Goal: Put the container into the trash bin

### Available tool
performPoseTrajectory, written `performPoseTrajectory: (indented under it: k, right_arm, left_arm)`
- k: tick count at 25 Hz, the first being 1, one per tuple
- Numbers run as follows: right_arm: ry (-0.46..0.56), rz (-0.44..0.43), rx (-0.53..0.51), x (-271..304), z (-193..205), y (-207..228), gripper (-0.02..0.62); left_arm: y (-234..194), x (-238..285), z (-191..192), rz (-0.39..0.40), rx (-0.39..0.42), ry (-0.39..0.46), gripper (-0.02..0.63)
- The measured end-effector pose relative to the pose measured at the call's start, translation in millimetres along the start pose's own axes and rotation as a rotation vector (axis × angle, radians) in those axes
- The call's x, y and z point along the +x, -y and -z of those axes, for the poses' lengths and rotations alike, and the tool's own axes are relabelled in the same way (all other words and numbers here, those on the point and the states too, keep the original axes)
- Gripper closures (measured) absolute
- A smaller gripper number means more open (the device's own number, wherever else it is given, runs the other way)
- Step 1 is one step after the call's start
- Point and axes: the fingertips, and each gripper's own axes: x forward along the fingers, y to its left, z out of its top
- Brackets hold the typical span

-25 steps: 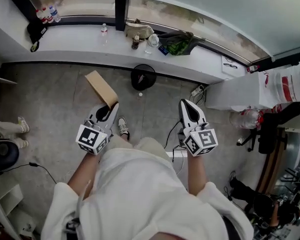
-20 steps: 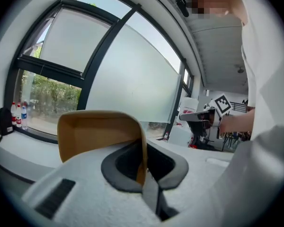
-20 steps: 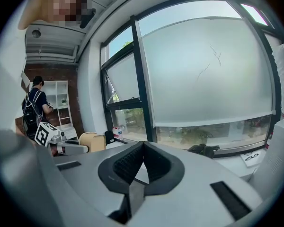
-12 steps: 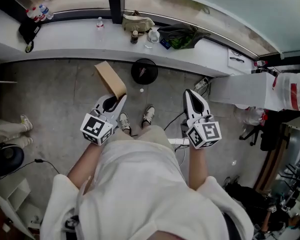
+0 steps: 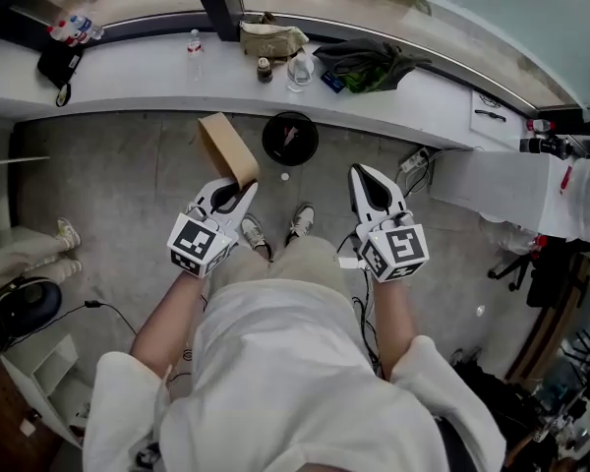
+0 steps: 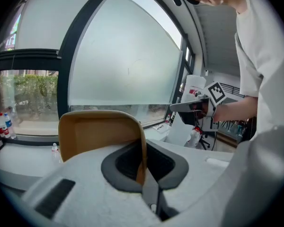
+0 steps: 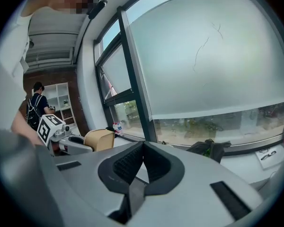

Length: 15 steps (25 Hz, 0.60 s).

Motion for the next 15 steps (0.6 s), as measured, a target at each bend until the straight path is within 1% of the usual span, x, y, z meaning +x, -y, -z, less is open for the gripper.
performPoseTrajectory:
  k: [2,5,10,12,15]
  right_arm:
    - [-0.031,-0.019,0.004,13.6,15.3,9.8,0.594]
    - [-0.075,-0.042,-0.001,34.9,48.8,24.9,0.594]
    - [-0.157,-0.063,-0.067,79.4,118.7,42.9,0.594]
    - [-0.173,-0.074,-0.067,95.4,140.5,42.9,0.594]
    - [-0.192,-0.089,-0.054,110.8,171.0,36.7,0.594]
  left_arm:
    - [-2.5,19.5,16.7,0.016,0.001,-0.042,0.586]
    - [-8.4,48.6,57.0,0.024,-0.006,-0.116,0.586]
    - [-21.1,100.1,138.2,0.014,-0.073,-0.217,0.586]
    - [-26.1,118.6,164.1,0.032,-0.091,-0.244,0.586]
    - [-34.4,138.1,202.6,0.066,-0.091,-0.295,0.586]
